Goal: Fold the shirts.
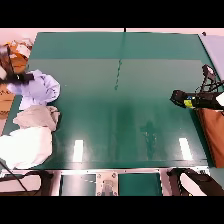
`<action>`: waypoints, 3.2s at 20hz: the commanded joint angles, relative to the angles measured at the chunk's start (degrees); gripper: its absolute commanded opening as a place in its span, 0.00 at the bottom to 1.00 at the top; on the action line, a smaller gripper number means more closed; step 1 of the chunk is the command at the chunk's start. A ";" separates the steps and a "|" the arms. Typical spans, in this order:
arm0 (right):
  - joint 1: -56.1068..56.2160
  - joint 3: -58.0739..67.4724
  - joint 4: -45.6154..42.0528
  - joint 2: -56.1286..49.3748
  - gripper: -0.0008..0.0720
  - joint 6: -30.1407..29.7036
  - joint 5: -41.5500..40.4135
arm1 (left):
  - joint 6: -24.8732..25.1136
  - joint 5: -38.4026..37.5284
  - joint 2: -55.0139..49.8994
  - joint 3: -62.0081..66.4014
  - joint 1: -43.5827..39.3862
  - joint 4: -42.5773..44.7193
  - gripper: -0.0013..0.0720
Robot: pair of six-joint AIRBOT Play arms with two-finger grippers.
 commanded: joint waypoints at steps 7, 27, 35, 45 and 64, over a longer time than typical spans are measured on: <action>-7.19 6.29 0.00 -0.02 0.05 -0.46 1.70 | 2.32 -15.63 8.00 31.39 -30.18 -12.26 0.05; -3.74 -7.50 6.45 -1.53 0.70 -1.90 11.30 | -3.58 -39.12 -14.71 33.48 -38.82 -23.19 0.98; 10.86 -25.68 19.19 -3.08 0.67 -1.27 2.45 | -3.52 -30.64 -14.99 33.35 -33.16 -23.08 0.98; -19.82 -9.44 1.97 -5.09 0.05 -4.87 -0.70 | -3.54 -30.49 -15.21 32.30 -33.20 -19.28 0.98; -21.79 -7.26 8.37 -18.23 0.05 -10.97 -3.34 | 14.95 -9.90 -37.86 26.99 -37.88 -50.58 0.96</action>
